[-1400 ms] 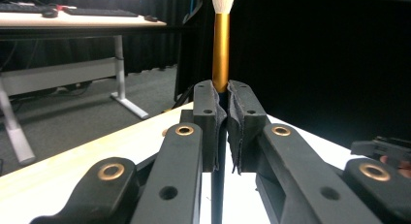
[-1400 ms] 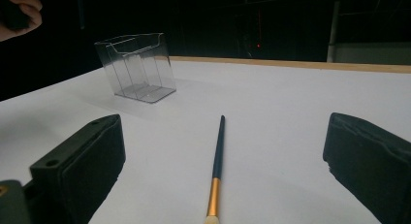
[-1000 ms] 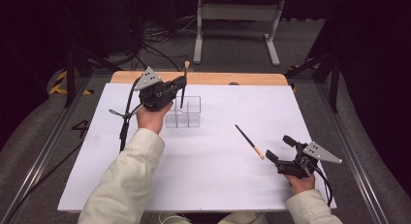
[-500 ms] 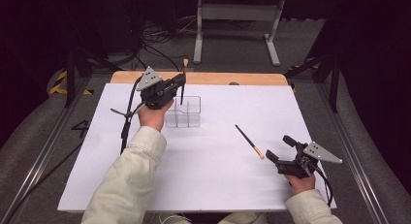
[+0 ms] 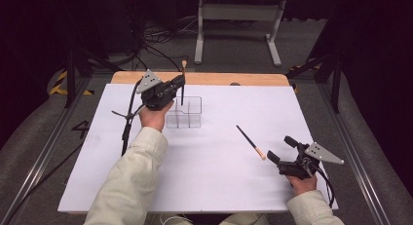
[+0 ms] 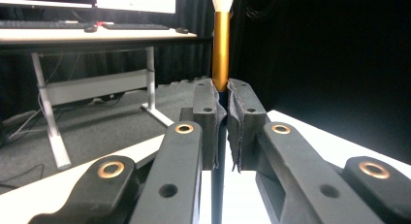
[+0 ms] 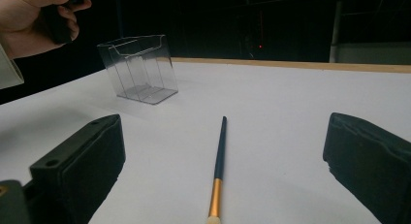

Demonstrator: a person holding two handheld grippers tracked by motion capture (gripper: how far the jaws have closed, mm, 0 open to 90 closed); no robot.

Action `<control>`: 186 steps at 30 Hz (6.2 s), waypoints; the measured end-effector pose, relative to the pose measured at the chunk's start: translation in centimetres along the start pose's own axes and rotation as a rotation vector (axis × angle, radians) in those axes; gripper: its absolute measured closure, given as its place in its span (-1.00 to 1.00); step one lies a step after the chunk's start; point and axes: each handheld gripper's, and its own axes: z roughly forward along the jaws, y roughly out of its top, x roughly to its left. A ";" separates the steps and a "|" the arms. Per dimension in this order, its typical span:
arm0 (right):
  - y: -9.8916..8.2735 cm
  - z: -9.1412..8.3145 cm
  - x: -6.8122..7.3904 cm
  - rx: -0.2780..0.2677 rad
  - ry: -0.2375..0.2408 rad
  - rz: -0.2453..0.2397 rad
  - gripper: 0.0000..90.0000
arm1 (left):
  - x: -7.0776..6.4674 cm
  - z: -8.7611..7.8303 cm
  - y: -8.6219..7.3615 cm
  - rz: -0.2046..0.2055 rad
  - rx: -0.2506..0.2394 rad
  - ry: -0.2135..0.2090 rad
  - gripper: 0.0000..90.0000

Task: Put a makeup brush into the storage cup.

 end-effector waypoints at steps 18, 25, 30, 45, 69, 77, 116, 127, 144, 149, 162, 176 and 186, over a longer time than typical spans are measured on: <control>0.0 0.0 0.0 0.000 0.002 0.003 -0.96 | 0.6 0.6 -2.1 -0.020 0.041 0.011 0.84; 0.0 0.0 0.0 -0.002 0.002 0.003 -0.96 | 0.6 0.7 -2.6 -0.033 0.058 0.005 0.84; 0.0 0.0 0.0 -0.001 0.002 0.003 -0.96 | 0.7 0.7 -3.1 -0.038 0.070 0.006 0.84; 0.0 0.0 0.0 -0.001 0.002 0.006 -0.96 | 0.8 0.5 -3.3 -0.077 0.073 -0.023 0.37; 0.0 -0.1 0.0 -0.002 0.002 0.003 -0.96 | -1.5 -8.5 -1.3 -0.052 0.109 -0.175 -0.58; 0.1 -0.1 0.0 -0.004 0.003 -0.001 -0.97 | -2.1 -11.4 -2.6 -0.060 0.104 -0.189 -0.65; 0.2 -0.3 0.1 -0.012 0.010 -0.009 -1.00 | -2.0 -17.0 -10.3 -0.089 0.093 -0.106 -0.67; 0.5 -0.6 0.1 -0.002 -0.036 -0.039 -1.00 | -1.8 -16.8 -10.8 -0.102 0.110 -0.094 -0.66; 2.5 2.0 0.7 0.055 -0.051 -0.085 -0.98 | -1.8 -16.4 -11.0 -0.095 0.139 -0.124 -0.78; 2.9 3.0 0.5 0.099 -0.049 -0.073 -0.98 | -1.8 -16.4 -11.1 -0.093 0.145 -0.119 -0.79; 4.8 5.1 0.6 0.173 -0.052 -0.116 -0.88 | -1.5 -16.5 -11.0 -0.139 0.139 -0.128 -0.91; 6.7 6.5 0.6 0.359 -0.053 -0.128 -0.59 | -1.9 -16.7 -10.9 -0.095 0.190 -0.133 -0.96; 7.6 8.0 0.9 0.536 -0.034 -0.132 -0.44 | -1.9 -16.7 -10.9 -0.093 0.201 -0.131 -0.94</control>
